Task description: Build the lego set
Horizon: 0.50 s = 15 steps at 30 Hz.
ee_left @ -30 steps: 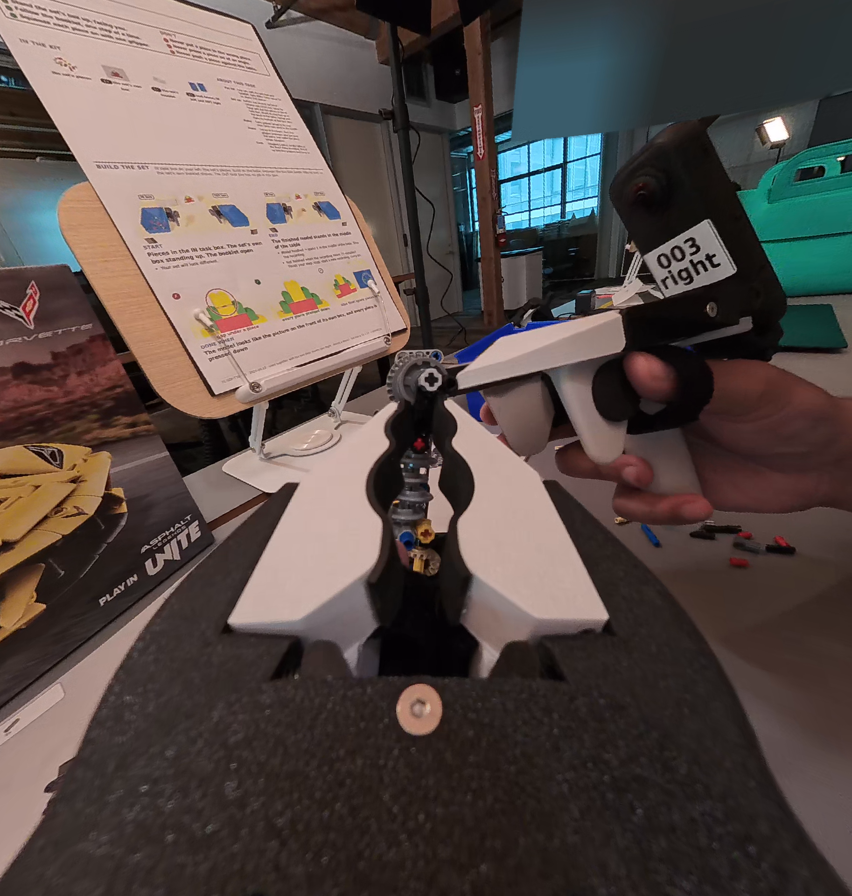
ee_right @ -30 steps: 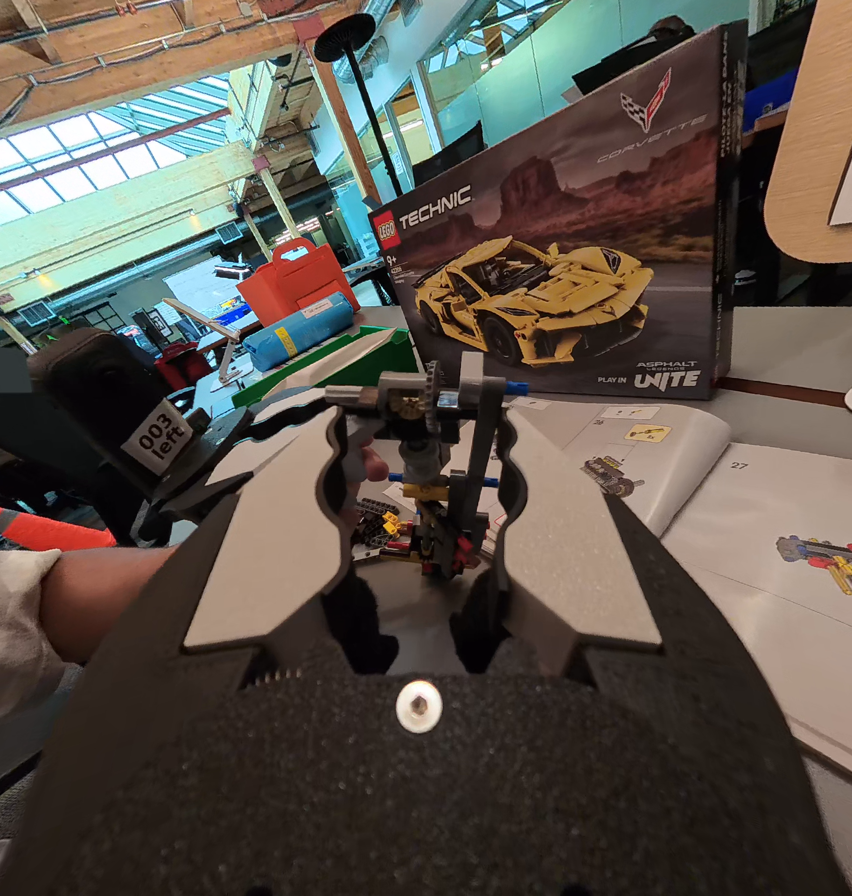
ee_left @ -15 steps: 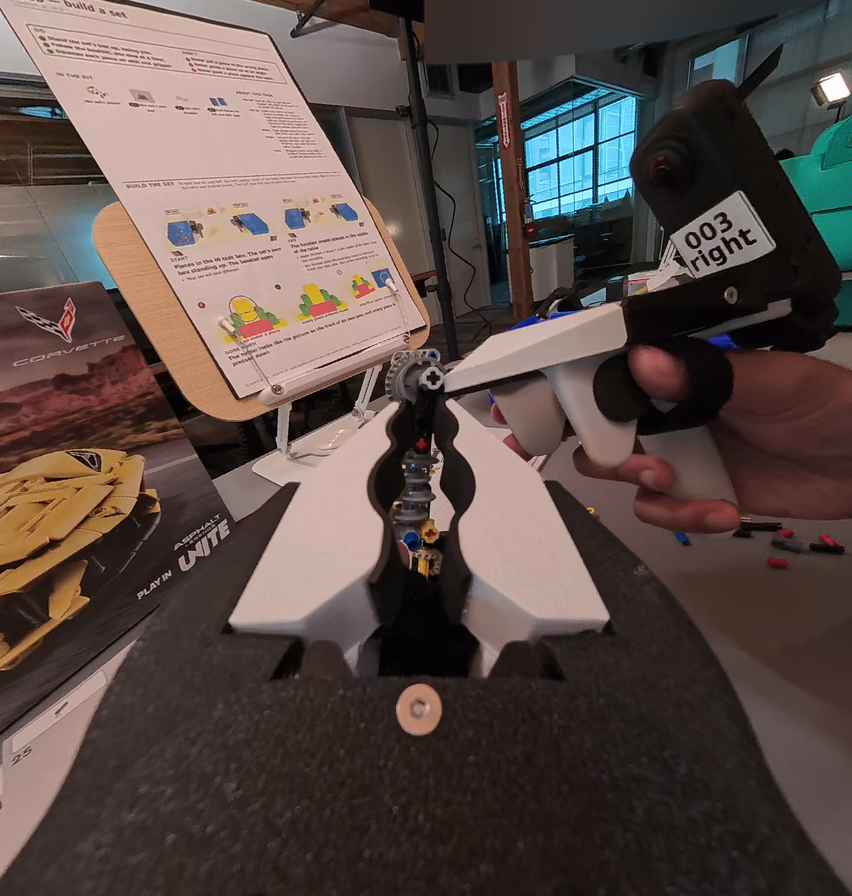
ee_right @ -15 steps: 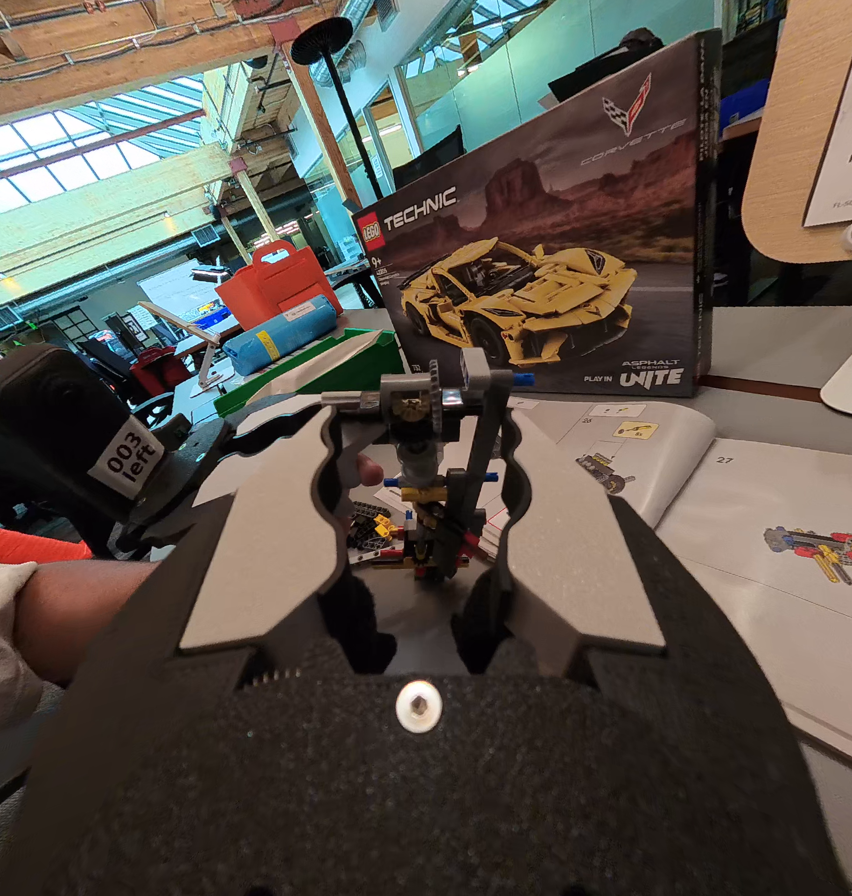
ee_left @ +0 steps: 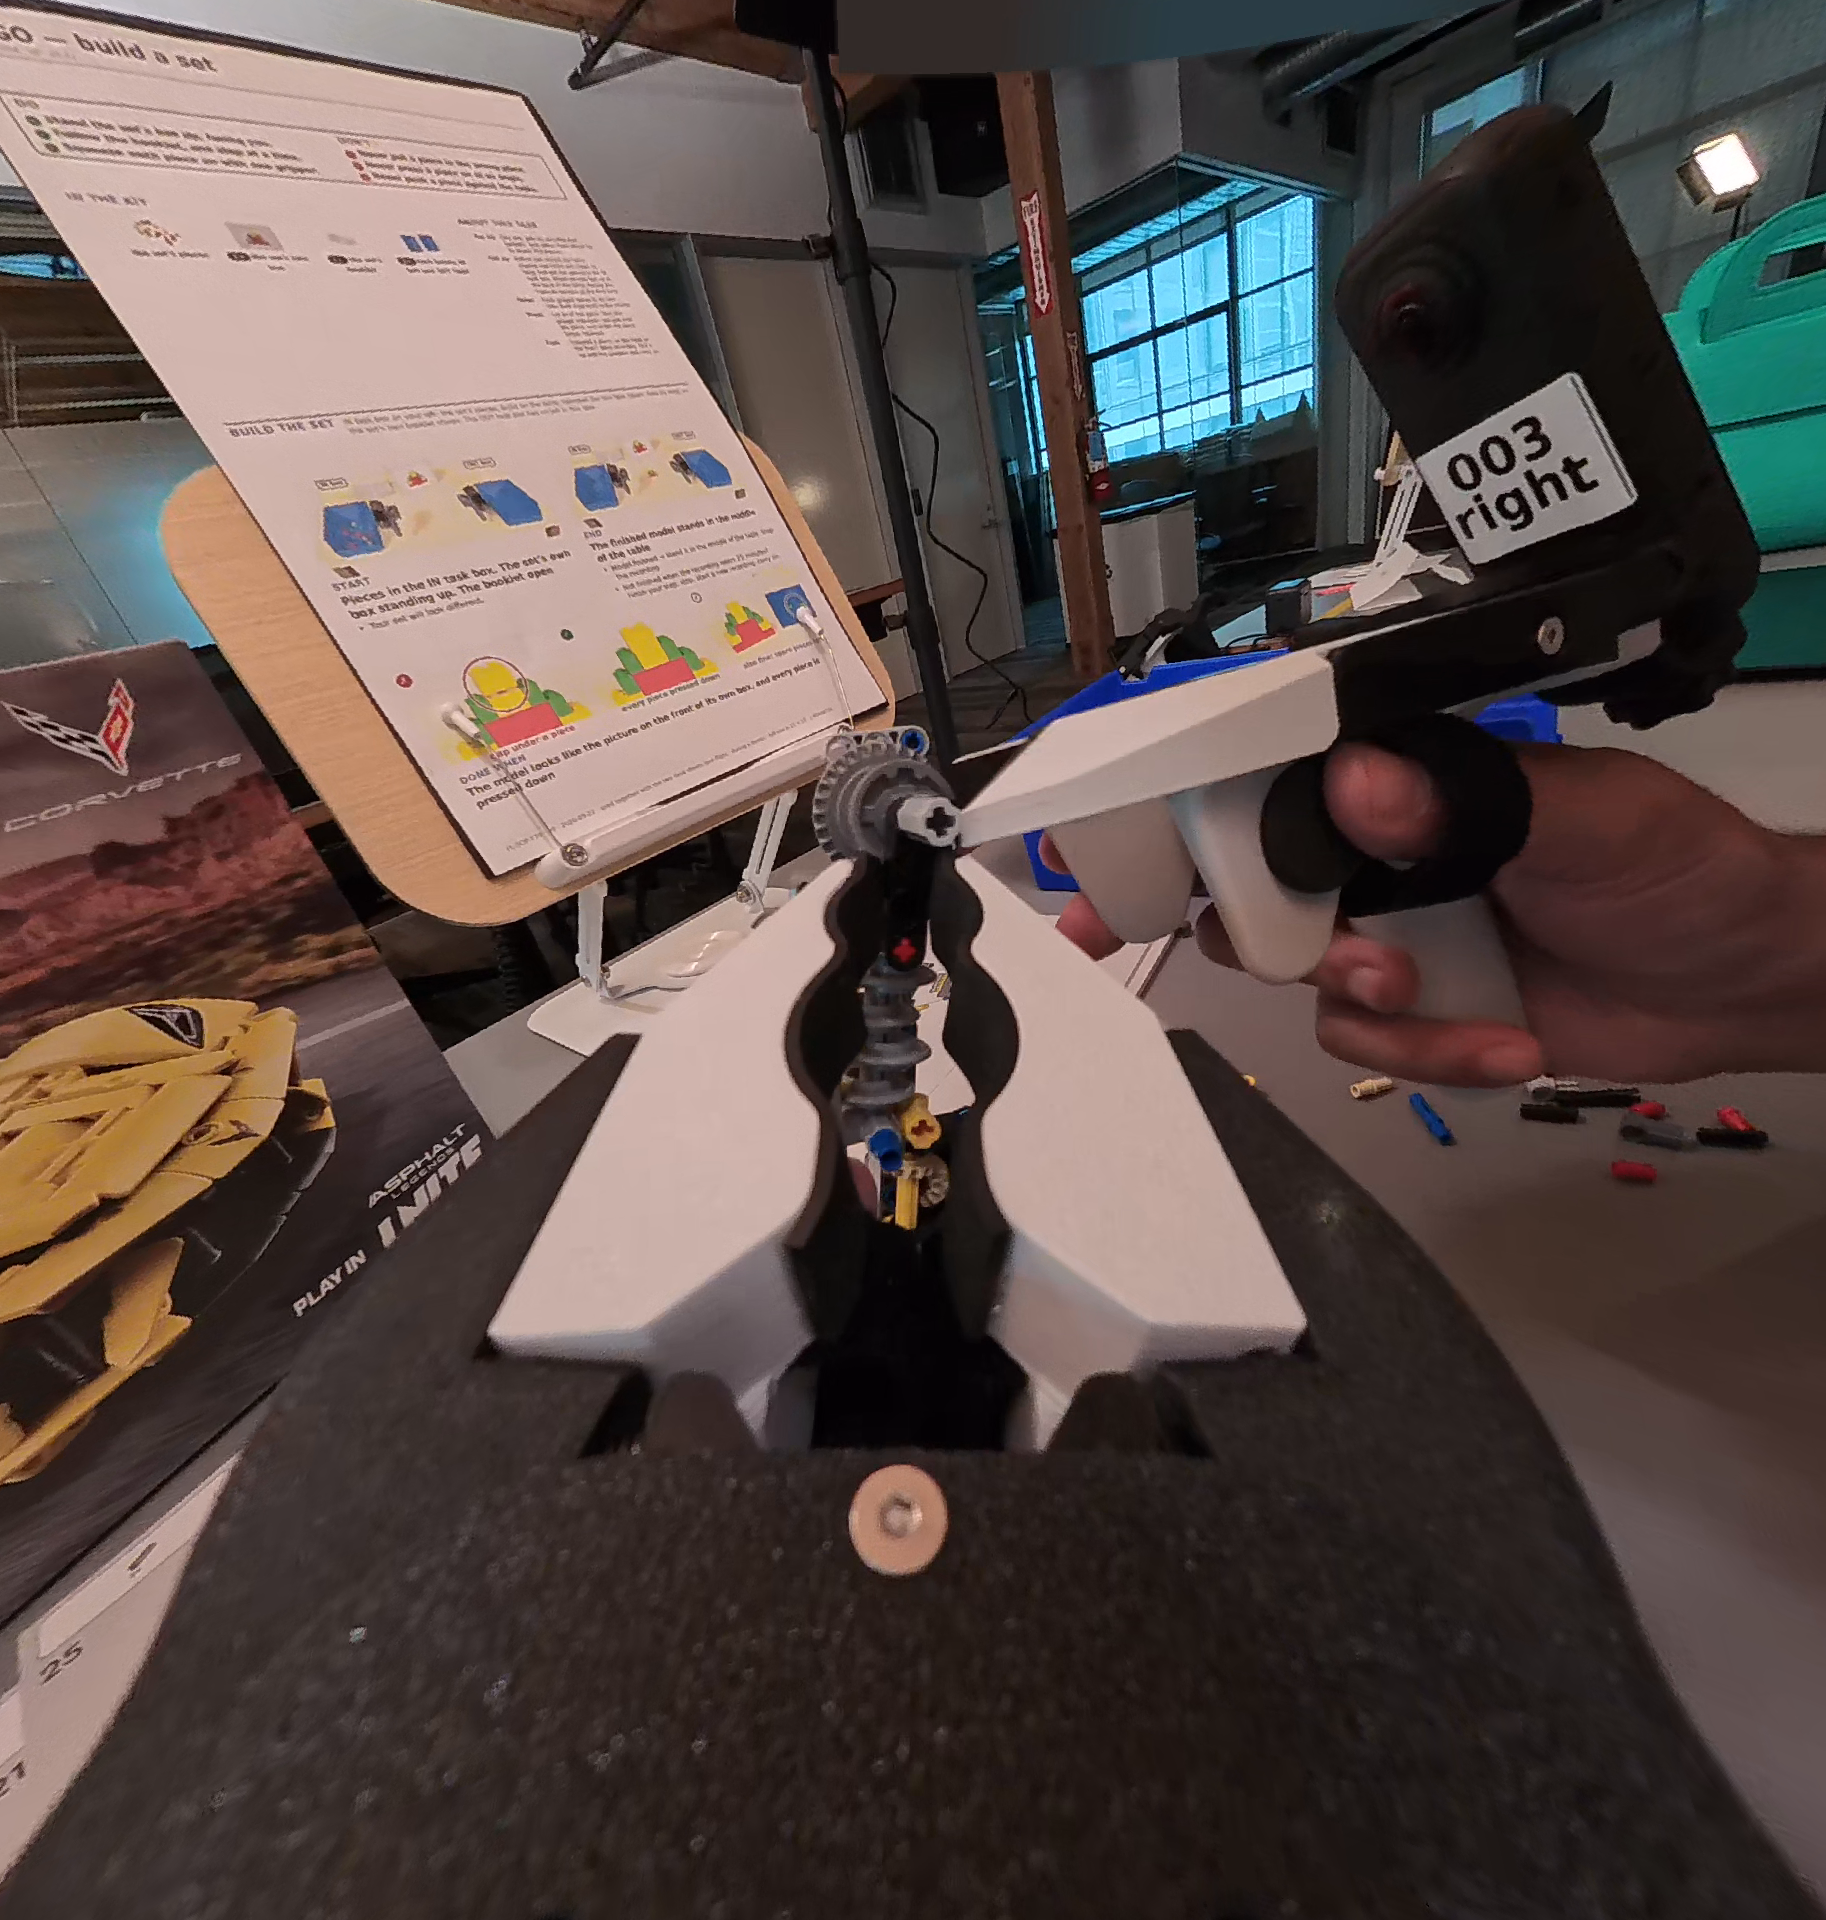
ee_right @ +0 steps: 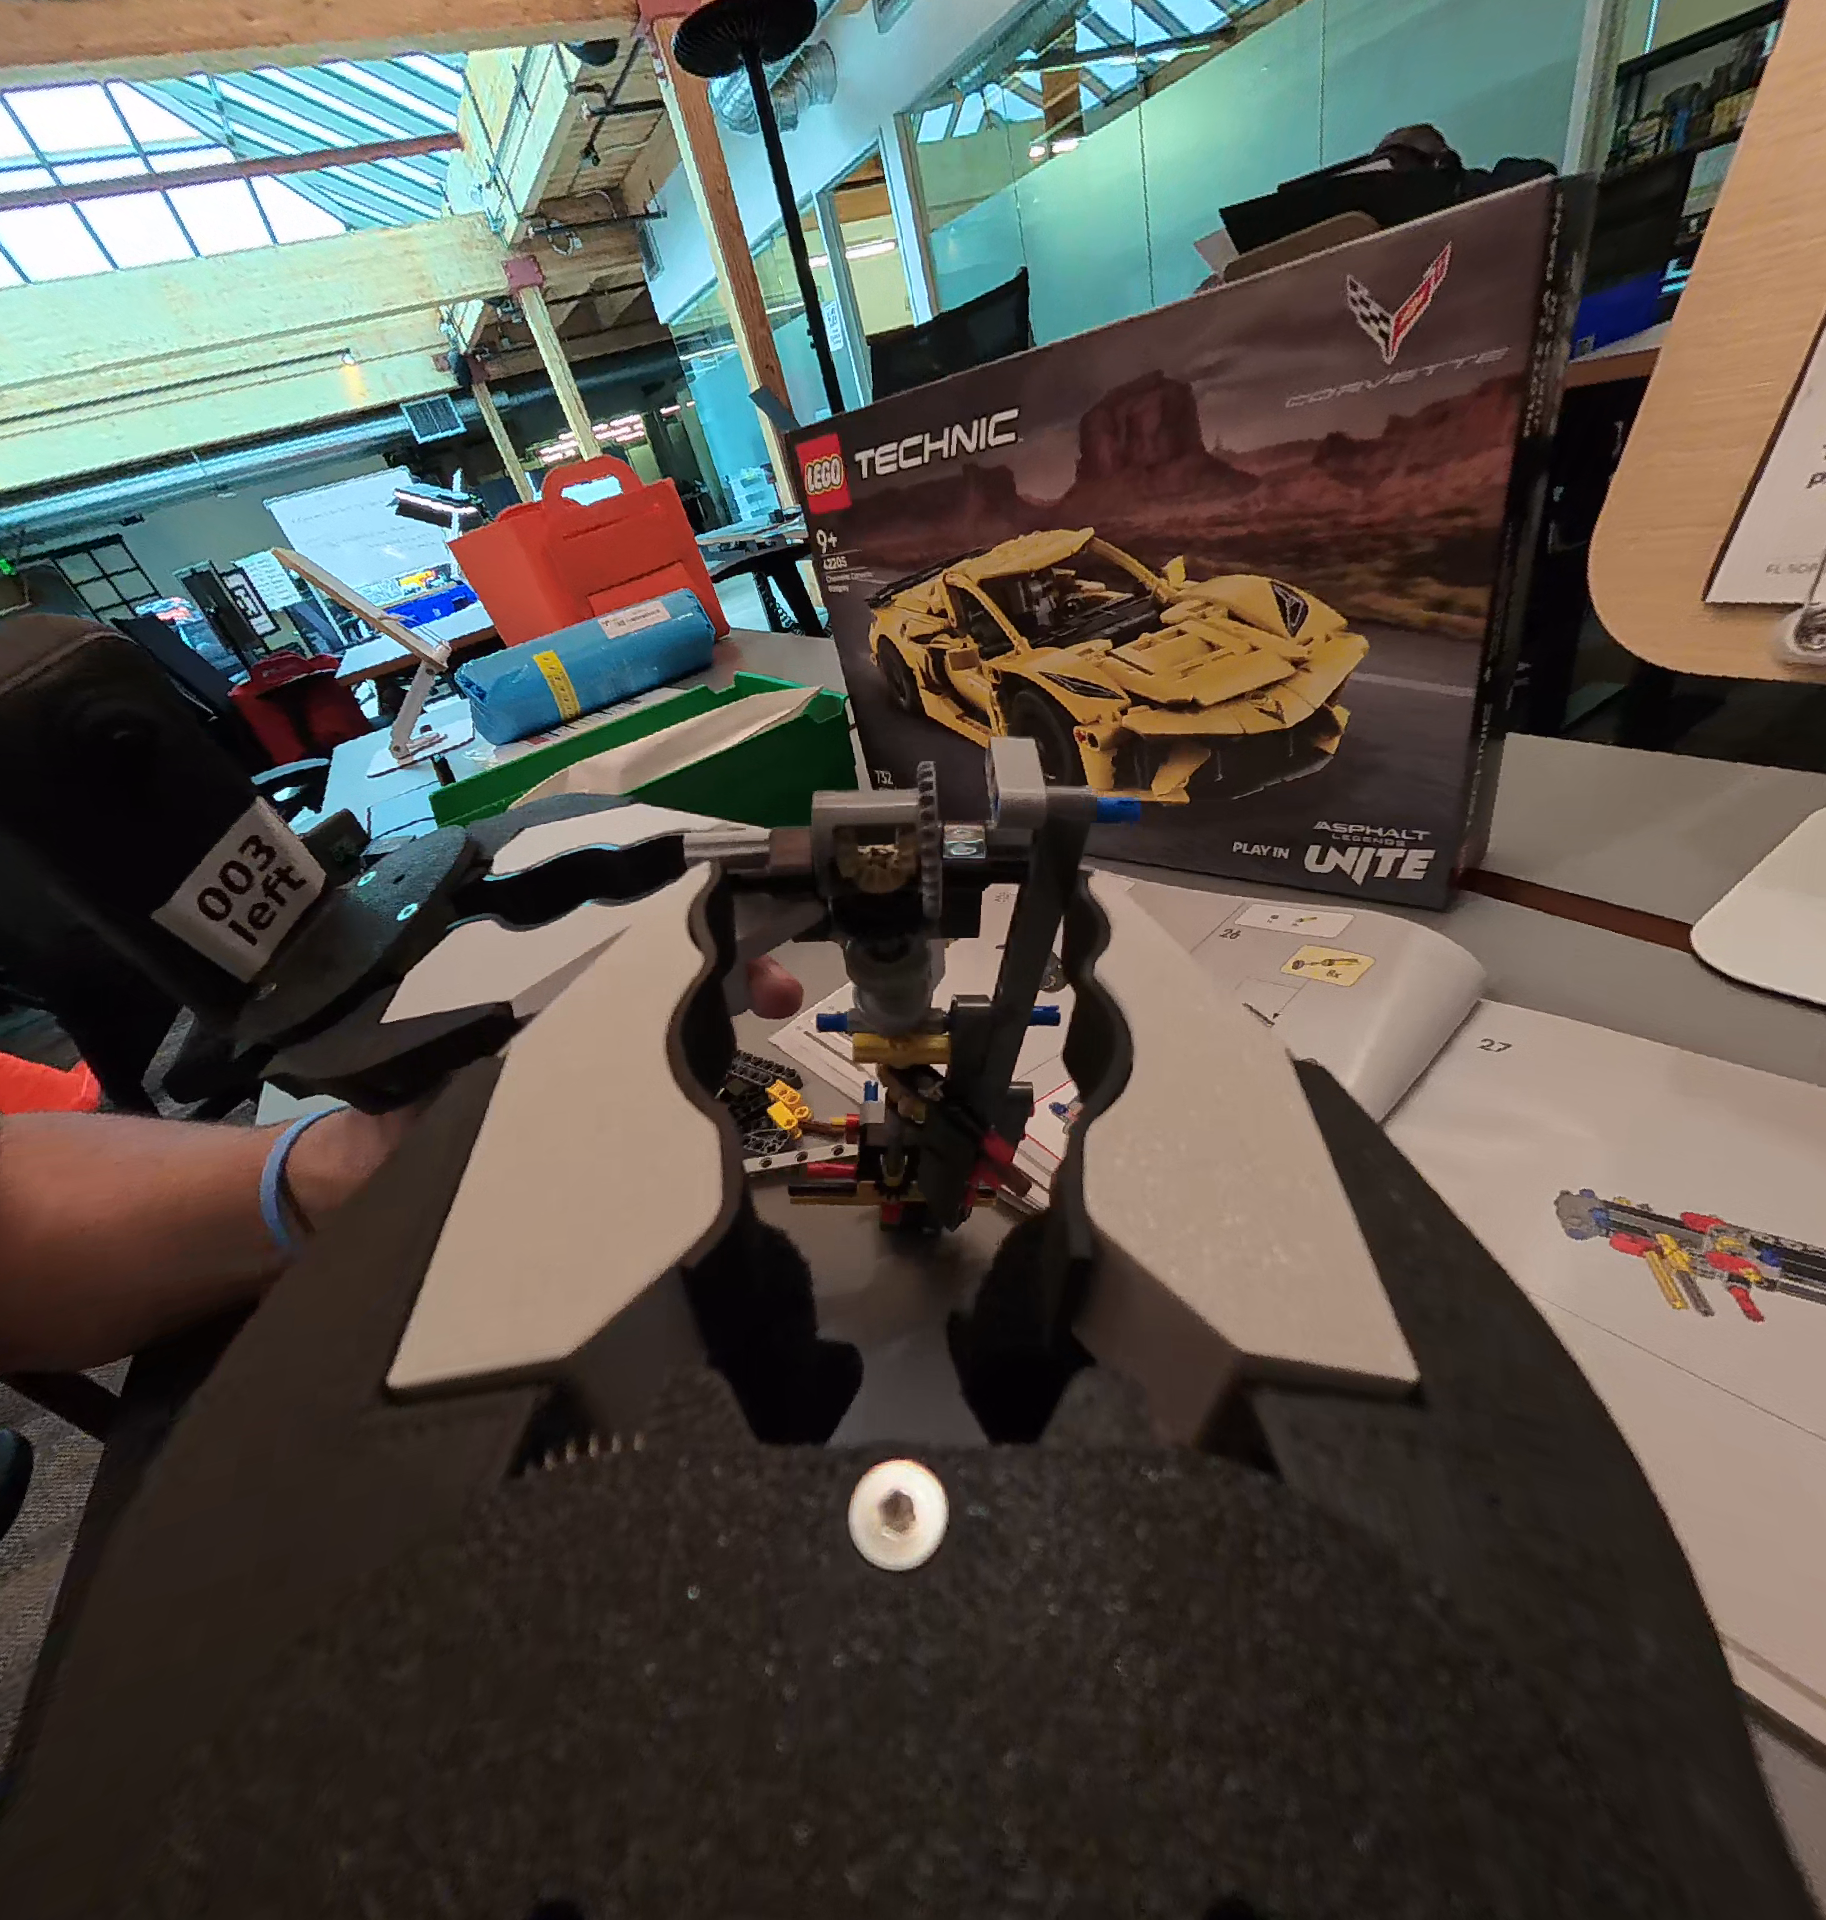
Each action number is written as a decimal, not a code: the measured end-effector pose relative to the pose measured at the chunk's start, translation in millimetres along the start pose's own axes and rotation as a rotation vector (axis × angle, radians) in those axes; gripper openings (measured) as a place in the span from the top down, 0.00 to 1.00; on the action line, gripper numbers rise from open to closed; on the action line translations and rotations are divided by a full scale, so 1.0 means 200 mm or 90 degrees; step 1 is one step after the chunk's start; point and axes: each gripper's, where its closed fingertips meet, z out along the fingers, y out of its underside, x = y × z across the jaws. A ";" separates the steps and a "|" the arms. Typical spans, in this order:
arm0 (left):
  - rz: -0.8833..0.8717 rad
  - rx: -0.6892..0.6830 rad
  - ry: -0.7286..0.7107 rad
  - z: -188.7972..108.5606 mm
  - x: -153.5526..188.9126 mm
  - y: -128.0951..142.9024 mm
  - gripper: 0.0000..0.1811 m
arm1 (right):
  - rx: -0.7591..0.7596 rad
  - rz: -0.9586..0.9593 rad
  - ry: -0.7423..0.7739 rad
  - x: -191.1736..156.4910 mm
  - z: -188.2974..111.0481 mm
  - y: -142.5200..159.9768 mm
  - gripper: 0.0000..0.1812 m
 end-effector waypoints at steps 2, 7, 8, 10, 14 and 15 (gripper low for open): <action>-0.007 -0.004 0.013 0.00 0.01 0.00 0.96 | -0.007 -0.009 -0.003 0.00 0.00 0.00 0.65; -0.012 -0.020 0.044 0.00 0.02 0.00 0.95 | -0.020 -0.019 -0.031 0.00 -0.01 0.01 0.65; -0.006 -0.026 0.049 0.00 0.02 0.01 0.95 | -0.024 -0.014 -0.041 0.00 -0.01 0.01 0.65; 0.018 -0.037 0.067 0.00 0.04 0.01 0.95 | -0.031 -0.009 -0.057 0.00 -0.03 0.02 0.65; 0.107 -0.053 0.071 0.00 0.07 0.03 0.88 | -0.028 -0.005 -0.059 0.02 -0.04 0.01 0.65; 0.123 -0.054 0.073 0.00 0.08 0.03 0.85 | -0.031 -0.001 -0.058 0.03 -0.04 0.01 0.65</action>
